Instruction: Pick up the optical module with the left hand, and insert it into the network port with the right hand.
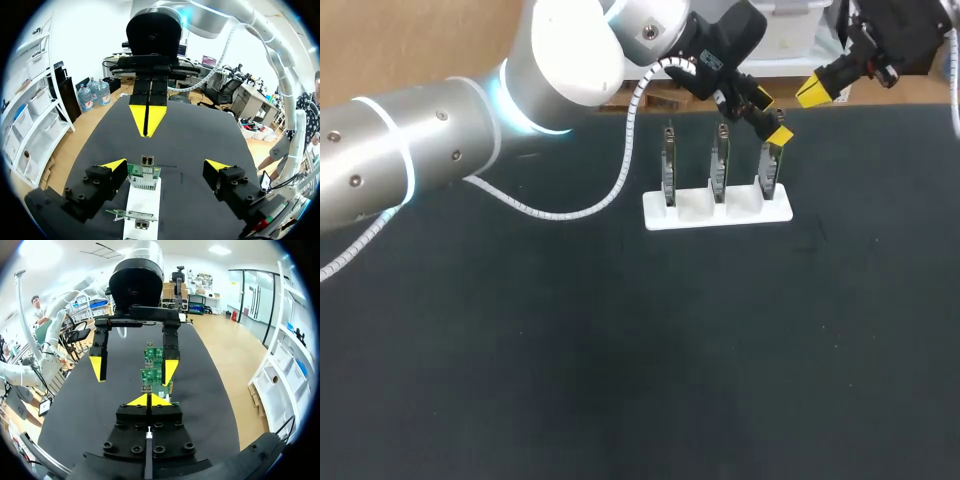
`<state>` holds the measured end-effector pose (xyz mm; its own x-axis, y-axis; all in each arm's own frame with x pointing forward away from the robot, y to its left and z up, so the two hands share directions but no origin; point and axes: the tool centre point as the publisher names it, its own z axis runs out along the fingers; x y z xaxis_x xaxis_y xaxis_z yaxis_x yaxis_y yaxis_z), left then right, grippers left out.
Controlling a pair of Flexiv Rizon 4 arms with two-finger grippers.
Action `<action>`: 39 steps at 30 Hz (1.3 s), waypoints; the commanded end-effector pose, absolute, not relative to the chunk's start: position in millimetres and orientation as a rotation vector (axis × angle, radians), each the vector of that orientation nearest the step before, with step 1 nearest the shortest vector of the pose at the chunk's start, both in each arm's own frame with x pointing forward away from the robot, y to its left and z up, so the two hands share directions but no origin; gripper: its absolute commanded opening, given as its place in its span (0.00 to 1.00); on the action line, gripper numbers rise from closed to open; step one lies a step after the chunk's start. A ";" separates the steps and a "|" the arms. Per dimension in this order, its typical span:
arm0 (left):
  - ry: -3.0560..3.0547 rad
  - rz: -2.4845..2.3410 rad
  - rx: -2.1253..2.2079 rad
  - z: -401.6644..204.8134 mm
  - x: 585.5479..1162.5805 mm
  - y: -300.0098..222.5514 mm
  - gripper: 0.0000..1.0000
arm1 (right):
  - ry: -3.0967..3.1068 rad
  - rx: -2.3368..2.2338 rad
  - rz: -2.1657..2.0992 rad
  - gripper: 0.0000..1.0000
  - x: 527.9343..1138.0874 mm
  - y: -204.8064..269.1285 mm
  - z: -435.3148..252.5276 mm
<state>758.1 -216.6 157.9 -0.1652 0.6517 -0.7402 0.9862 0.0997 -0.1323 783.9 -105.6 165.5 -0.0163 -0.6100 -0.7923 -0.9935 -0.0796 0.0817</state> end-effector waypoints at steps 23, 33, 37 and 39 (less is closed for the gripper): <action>1.879 -0.859 1.596 157.9 757.7 -216.8 1.00 | 1.621 -1.759 0.961 0.00 779.6 -80.6 169.9; 1.879 -0.859 1.596 157.9 757.7 -216.8 1.00 | 1.626 -1.766 0.968 0.00 779.9 -76.3 165.9; 1.879 -0.859 1.596 157.9 757.7 -216.8 1.00 | 1.632 -1.761 0.971 0.00 780.9 -74.7 164.4; 1.879 -0.859 1.596 157.9 757.7 -216.8 1.00 | 1.633 -1.762 0.973 0.00 780.5 -73.8 163.3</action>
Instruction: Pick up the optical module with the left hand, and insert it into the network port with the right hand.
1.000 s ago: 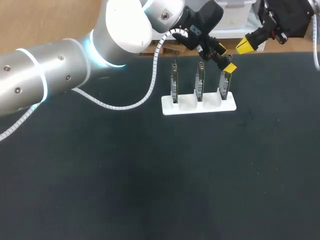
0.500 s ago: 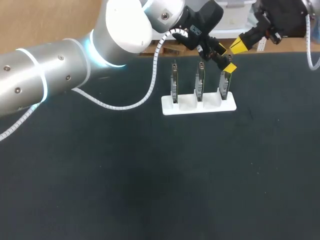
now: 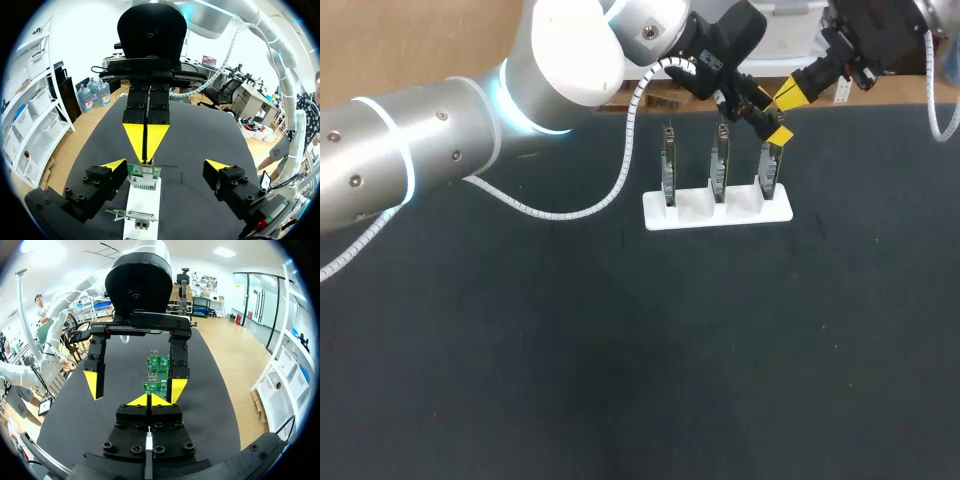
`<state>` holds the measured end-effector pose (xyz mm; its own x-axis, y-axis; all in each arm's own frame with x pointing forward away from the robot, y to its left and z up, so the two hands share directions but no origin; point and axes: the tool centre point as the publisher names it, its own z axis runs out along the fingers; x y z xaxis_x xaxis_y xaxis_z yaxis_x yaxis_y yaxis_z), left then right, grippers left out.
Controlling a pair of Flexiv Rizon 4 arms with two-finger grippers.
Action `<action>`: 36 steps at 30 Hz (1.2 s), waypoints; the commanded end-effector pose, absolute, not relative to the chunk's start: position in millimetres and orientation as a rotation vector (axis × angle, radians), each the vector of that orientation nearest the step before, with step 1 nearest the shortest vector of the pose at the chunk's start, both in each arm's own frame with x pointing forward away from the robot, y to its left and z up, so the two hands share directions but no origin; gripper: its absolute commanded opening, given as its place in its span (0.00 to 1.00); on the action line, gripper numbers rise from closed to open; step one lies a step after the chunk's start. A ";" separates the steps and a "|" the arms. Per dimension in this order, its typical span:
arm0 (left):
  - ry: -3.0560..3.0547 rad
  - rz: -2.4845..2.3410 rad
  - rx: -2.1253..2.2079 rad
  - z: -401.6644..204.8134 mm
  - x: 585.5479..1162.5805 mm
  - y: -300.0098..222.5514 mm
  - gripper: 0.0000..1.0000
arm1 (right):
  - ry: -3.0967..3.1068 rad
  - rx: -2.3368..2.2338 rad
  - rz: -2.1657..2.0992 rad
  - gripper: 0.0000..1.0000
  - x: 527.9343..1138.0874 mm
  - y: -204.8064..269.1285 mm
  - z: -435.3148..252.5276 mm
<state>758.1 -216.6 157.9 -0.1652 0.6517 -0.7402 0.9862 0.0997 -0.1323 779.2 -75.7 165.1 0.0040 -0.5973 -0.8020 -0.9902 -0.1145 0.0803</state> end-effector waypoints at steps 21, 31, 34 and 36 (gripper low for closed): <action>1.879 -0.859 1.596 157.9 757.7 -216.8 1.00 | 1.662 -1.769 0.979 0.00 782.4 -72.7 151.5; 1.879 -0.859 1.596 157.9 757.7 -216.8 1.00 | 1.671 -1.772 0.987 0.00 781.4 -71.5 147.2; 1.879 -0.859 1.596 157.9 757.7 -216.8 1.00 | 1.675 -1.773 0.987 0.00 781.4 -71.8 145.7; 1.879 -0.859 1.596 157.9 757.7 -216.8 1.00 | 1.678 -1.776 0.987 0.00 781.2 -72.1 144.7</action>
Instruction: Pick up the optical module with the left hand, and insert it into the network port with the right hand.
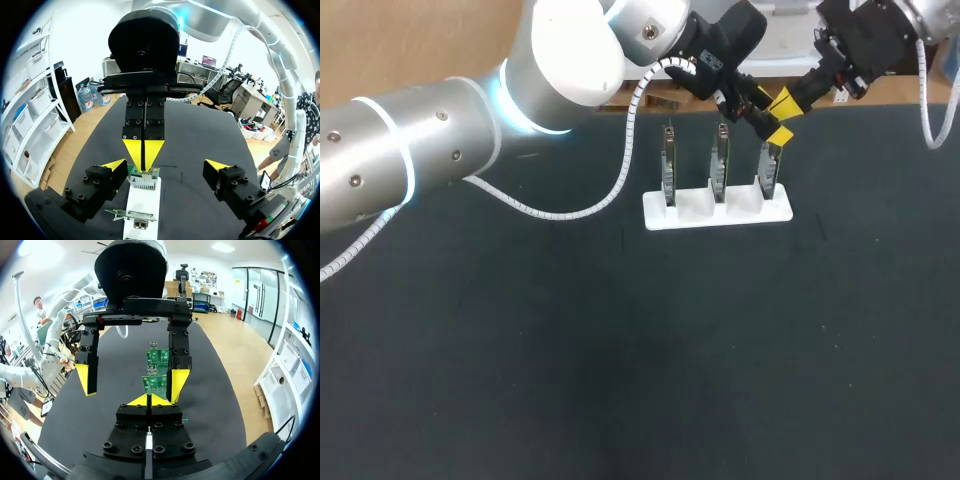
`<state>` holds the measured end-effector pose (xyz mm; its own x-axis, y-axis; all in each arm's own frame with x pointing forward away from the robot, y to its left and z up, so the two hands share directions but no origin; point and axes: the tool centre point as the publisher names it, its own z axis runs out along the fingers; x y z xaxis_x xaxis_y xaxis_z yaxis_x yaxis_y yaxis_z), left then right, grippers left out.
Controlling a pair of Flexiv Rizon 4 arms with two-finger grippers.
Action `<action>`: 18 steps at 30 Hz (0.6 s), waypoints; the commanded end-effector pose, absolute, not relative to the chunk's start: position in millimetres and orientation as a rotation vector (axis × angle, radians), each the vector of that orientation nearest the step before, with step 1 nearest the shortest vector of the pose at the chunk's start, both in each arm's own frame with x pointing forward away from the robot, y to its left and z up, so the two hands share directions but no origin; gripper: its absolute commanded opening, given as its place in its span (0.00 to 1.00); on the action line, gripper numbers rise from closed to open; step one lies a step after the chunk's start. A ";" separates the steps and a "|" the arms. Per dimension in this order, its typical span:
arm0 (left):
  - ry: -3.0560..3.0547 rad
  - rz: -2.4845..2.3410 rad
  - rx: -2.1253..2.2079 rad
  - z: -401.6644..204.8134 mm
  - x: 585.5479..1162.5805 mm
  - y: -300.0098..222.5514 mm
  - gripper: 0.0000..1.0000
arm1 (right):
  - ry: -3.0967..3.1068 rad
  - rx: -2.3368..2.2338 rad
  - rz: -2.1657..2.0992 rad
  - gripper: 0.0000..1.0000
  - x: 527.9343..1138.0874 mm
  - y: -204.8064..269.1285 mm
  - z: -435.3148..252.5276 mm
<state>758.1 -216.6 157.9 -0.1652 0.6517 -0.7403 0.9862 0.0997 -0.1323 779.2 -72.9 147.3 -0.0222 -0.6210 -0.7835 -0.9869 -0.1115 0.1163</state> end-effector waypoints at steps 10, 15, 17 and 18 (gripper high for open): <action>1.879 -0.859 1.596 157.9 757.7 -216.8 1.00 | 1.693 -1.777 0.988 0.00 780.4 -73.7 140.3; 1.879 -0.859 1.596 157.9 757.7 -216.8 1.00 | 1.698 -1.776 0.988 0.00 779.9 -74.4 138.4; 1.879 -0.859 1.596 157.9 757.7 -216.8 1.00 | 1.700 -1.775 0.989 0.00 779.7 -74.8 137.8; 1.879 -0.859 1.596 157.9 757.7 -216.8 1.00 | 1.701 -1.774 0.990 0.00 779.5 -75.0 137.6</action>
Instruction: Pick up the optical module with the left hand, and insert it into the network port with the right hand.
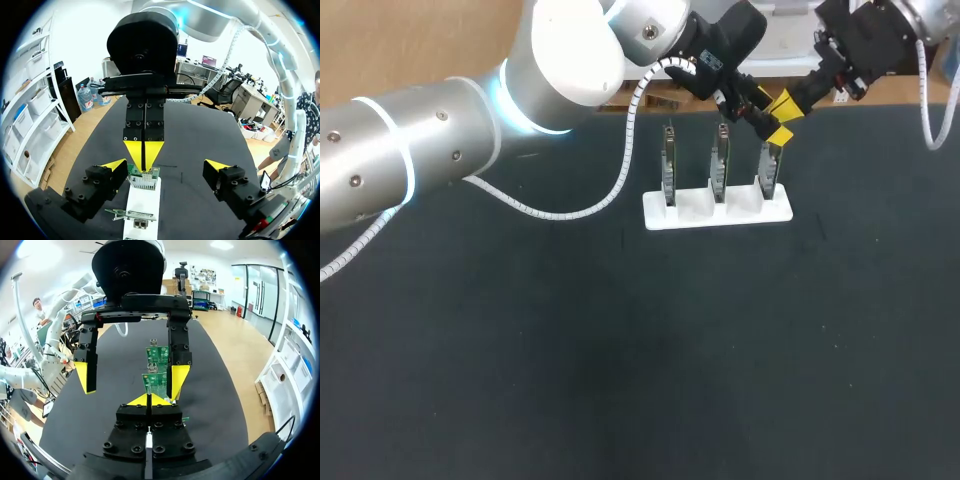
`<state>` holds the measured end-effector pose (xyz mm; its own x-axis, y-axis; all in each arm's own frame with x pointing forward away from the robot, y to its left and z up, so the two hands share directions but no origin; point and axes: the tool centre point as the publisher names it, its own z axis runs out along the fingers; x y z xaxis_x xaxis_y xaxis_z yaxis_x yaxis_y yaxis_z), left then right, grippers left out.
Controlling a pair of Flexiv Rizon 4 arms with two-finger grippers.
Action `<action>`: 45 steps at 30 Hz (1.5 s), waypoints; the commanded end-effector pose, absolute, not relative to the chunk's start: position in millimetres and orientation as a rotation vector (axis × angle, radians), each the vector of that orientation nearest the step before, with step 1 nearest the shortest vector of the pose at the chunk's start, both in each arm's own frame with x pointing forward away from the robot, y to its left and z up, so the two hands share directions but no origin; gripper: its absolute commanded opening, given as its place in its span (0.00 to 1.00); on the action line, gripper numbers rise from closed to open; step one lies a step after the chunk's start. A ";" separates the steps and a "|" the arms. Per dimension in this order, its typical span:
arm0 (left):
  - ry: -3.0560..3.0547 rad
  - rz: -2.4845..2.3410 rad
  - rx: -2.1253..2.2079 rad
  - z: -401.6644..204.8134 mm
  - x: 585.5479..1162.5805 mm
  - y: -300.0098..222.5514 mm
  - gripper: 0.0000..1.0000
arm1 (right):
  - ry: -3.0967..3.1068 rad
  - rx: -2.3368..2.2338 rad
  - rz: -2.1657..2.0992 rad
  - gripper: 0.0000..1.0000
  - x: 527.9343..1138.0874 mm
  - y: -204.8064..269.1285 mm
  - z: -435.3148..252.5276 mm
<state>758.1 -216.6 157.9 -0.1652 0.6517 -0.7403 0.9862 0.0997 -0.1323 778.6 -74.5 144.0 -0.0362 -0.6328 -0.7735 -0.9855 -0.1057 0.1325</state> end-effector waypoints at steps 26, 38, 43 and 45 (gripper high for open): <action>1.879 -0.859 1.596 157.9 757.7 -216.8 1.00 | 1.693 -1.766 0.995 0.00 780.4 -74.0 141.3; 1.879 -0.859 1.596 157.9 757.7 -216.8 1.00 | 1.658 -1.751 0.990 0.00 779.5 -75.5 155.5; 1.879 -0.859 1.596 157.9 757.7 -216.8 1.00 | 1.645 -1.743 0.979 0.00 780.4 -78.8 161.5; 1.879 -0.859 1.596 157.9 757.7 -216.8 1.00 | 1.644 -1.738 0.973 0.00 781.5 -81.6 163.7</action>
<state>758.1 -216.6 157.9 -0.1652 0.6517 -0.7403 0.9862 0.0997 -0.1323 785.1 -77.9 161.7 -0.0116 -0.5942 -0.8042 -0.9902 -0.1051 0.0919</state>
